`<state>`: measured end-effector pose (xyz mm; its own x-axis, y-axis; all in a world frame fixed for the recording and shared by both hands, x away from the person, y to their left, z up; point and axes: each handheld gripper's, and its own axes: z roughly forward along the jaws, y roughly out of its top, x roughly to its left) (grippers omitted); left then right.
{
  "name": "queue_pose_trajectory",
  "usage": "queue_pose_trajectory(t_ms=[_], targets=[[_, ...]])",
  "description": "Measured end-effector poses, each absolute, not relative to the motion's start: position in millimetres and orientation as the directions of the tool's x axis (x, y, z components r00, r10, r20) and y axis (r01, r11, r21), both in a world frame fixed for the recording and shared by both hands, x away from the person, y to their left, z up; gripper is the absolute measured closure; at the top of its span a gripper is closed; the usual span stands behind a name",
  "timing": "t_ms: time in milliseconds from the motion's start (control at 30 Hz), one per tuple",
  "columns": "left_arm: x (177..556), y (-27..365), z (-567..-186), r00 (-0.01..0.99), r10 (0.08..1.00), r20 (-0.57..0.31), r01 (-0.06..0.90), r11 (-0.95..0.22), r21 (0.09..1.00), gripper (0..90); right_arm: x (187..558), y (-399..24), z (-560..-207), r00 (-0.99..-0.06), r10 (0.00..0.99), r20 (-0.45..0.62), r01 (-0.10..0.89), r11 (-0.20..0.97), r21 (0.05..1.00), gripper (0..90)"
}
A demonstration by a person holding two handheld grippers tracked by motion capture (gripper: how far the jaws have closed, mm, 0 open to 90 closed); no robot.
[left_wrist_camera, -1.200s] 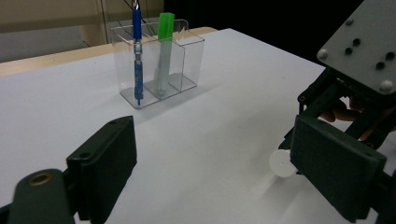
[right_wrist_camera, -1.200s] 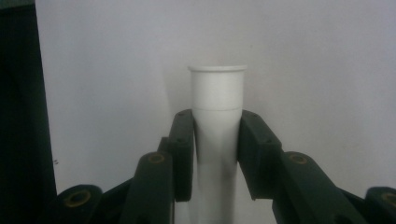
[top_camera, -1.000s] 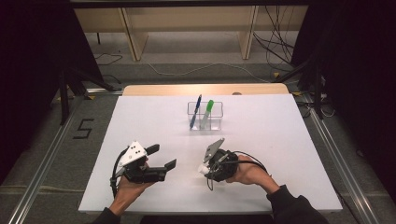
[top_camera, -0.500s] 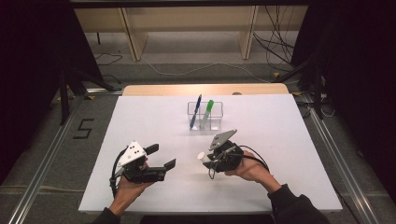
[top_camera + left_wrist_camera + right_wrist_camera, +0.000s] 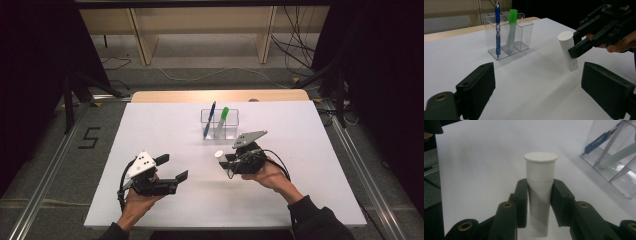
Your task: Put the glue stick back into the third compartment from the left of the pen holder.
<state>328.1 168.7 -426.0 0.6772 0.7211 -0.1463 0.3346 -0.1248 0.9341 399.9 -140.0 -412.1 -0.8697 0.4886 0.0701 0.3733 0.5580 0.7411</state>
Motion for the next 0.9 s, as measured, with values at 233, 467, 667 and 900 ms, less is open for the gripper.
queue_pose_trajectory(t_ms=[233, 467, 667, 900], targets=[[329, 169, -427, 0.675, 0.723, -0.146, 0.335, -0.124, 0.934, 11.0, 408, -145, -407, -0.836, 0.544, 0.069, 0.388, 0.498, 0.776, 68.6], [329, 170, -427, 0.672, 0.726, -0.146, 0.332, -0.118, 0.936, 10.8, 417, -148, -397, -0.810, 0.582, 0.069, 0.389, 0.445, 0.807, 68.6], [329, 171, -427, 0.667, 0.729, -0.150, 0.334, -0.113, 0.936, 10.8, 429, -152, -391, -0.787, 0.612, 0.075, 0.393, 0.404, 0.826, 68.6], [328, 171, -427, 0.666, 0.731, -0.149, 0.333, -0.113, 0.936, 10.8, 443, -157, -385, -0.757, 0.648, 0.086, 0.404, 0.359, 0.842, 68.6]])
